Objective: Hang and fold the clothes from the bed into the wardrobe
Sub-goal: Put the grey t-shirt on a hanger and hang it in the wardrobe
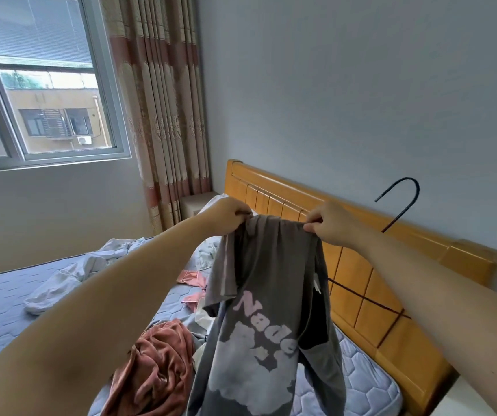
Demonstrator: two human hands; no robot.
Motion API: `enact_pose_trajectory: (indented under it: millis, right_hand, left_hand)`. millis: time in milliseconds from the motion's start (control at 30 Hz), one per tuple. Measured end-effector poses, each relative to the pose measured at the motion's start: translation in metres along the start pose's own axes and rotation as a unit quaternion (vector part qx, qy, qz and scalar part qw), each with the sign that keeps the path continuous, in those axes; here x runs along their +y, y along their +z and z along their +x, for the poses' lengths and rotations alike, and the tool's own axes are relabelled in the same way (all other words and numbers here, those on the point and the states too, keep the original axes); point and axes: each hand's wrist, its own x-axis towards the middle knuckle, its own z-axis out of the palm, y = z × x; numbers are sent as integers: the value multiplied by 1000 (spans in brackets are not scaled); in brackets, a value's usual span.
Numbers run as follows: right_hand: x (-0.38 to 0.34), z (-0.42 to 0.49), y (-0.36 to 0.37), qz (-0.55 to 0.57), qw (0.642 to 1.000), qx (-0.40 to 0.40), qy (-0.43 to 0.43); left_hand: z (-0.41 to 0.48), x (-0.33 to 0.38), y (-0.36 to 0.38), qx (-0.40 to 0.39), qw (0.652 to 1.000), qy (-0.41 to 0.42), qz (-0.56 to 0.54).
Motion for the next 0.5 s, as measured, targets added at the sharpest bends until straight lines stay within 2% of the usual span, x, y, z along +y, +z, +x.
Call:
enact_pose_trajectory:
  millis: [100,200,233,367,500]
  right_hand:
    - [1,-1,5,-12,1000,1,1]
    - [-1,3,7,-8,1000,22,1]
    - [-3,5,7,-4,1000,26,-2]
    - [-13,10,9,-22,999,22,-17]
    - [-25,14,6,-64,997,4,-42]
  left_hand:
    - [-1,2,-4,-8,1000,-9,-22]
    - [-4,7,-3,-69,990,-11,-122]
    - [-6,9,-3,-76,990,0,-123]
    - [-6,8,2,-15,999,47,-13]
    - [-8,11,4,-1,998,56,-5]
